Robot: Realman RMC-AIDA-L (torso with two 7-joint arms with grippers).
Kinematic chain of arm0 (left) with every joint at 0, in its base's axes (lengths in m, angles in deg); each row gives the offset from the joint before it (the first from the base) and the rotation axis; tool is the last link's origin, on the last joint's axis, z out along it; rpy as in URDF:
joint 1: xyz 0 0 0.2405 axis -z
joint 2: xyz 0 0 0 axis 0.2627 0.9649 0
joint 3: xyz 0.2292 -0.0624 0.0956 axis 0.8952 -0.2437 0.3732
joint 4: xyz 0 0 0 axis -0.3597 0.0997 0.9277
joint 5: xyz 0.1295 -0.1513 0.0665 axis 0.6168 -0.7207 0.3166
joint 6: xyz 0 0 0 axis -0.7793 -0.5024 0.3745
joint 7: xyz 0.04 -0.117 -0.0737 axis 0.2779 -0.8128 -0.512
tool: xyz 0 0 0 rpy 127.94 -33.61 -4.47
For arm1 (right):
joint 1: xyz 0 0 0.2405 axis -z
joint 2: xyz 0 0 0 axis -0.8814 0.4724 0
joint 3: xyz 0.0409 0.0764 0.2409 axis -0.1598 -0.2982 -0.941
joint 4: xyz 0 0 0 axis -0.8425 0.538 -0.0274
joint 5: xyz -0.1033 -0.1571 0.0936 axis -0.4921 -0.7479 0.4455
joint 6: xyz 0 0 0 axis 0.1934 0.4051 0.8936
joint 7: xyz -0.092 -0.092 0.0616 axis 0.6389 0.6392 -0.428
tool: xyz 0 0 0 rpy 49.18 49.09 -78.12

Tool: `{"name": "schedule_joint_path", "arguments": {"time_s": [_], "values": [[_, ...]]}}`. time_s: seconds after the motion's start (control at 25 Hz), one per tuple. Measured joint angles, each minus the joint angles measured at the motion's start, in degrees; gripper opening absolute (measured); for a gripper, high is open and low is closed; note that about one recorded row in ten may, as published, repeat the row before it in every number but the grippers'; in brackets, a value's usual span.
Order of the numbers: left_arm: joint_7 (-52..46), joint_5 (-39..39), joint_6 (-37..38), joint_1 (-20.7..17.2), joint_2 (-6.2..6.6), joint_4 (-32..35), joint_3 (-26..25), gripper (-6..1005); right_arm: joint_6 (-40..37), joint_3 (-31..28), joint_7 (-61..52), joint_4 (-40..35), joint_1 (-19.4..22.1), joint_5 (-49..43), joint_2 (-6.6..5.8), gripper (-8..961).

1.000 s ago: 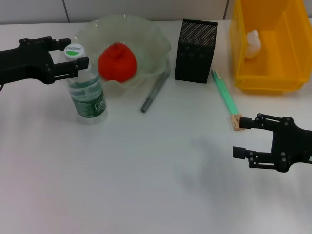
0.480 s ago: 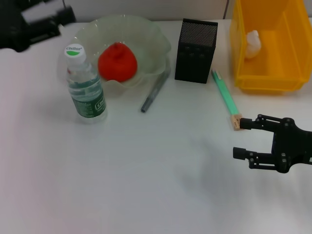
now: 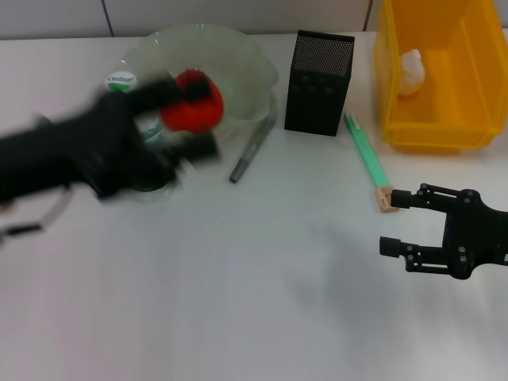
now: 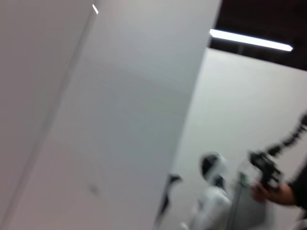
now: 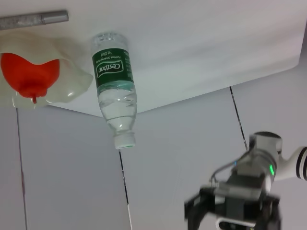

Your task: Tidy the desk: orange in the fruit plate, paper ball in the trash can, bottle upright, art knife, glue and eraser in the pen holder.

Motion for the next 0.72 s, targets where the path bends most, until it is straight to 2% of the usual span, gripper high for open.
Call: {"name": "schedule_joint_path", "arguments": {"time_s": [0.04, 0.08, 0.24, 0.28, 0.36, 0.48, 0.72], "values": [[3.5, 0.9, -1.0, 0.2, -0.44, -2.3, 3.5, 806, 0.0, 0.0, 0.0, 0.0, -0.1, 0.0, 0.0, 778], [6.1, 2.2, -2.0, 0.1, -1.08, -3.3, 4.4, 806, 0.0, 0.0, 0.0, -0.1, -0.2, 0.0, -0.06, 778], [13.1, 6.1, -4.9, -0.2, -1.95, -6.4, 4.9, 806, 0.0, 0.0, 0.0, -0.2, -0.3, 0.0, -0.22, 778], [16.9, 7.8, -7.1, 0.0, -1.99, -9.8, 4.9, 806, 0.0, 0.0, 0.0, -0.2, -0.3, 0.0, -0.29, 778], [18.1, 8.3, -7.9, 0.1, -1.99, -10.8, 5.0, 806, 0.0, 0.0, -0.1, -0.2, -0.4, 0.0, -0.33, 777], [25.9, 9.7, -13.6, -0.7, -1.96, -15.0, 5.5, 806, 0.1, 0.0, -0.5, -0.4, -0.4, 0.0, -0.4, 778], [32.3, 9.9, -18.6, -1.7, -2.07, -18.3, 7.5, 805, 0.1, 0.1, -2.1, -0.5, -0.9, 0.0, -0.46, 779]]}}
